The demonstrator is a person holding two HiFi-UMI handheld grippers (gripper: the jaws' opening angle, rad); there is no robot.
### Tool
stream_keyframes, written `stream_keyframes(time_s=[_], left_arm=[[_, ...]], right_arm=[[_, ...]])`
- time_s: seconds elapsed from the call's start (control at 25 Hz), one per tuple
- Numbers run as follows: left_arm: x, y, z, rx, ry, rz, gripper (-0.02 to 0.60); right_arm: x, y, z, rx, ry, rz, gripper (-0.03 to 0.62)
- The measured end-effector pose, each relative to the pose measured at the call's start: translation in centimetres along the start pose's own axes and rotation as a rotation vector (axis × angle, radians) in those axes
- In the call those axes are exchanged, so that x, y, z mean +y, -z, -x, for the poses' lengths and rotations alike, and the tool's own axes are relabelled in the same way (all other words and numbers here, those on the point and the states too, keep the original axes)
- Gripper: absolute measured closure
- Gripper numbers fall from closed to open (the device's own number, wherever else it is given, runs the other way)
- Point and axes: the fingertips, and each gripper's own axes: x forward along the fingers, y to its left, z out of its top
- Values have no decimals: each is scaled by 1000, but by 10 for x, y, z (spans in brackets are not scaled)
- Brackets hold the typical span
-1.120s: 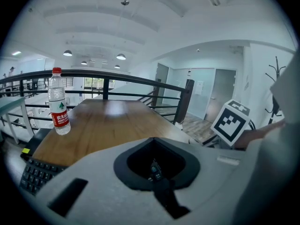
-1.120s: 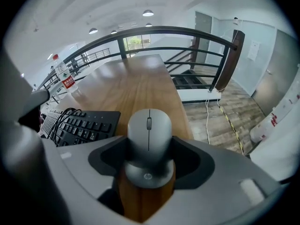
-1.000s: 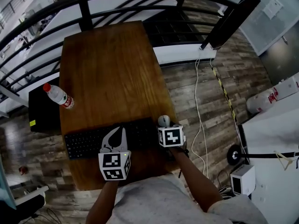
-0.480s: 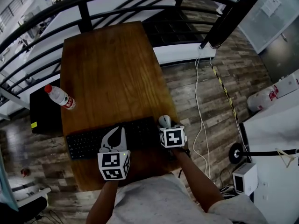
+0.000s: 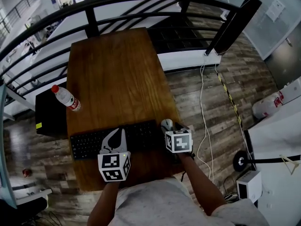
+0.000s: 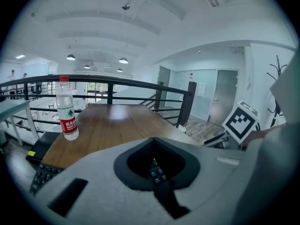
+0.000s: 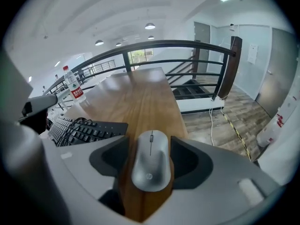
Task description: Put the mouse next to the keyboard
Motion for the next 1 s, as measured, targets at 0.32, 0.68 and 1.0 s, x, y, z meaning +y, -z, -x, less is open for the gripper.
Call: stream_keyframes(time_s=[0.32,0.68,1.0], left_arm=[[10,-15,15,-24,-54,5,589],[25,-38,38,-81,-119,27,589],[27,-45,52,-114,-103,16,588]], right_arm=[[40,-46,32,-167,-124,88,415],[99,-102,81,-377,-283,212,468],[123,-121,112,-495,-337,265,499]])
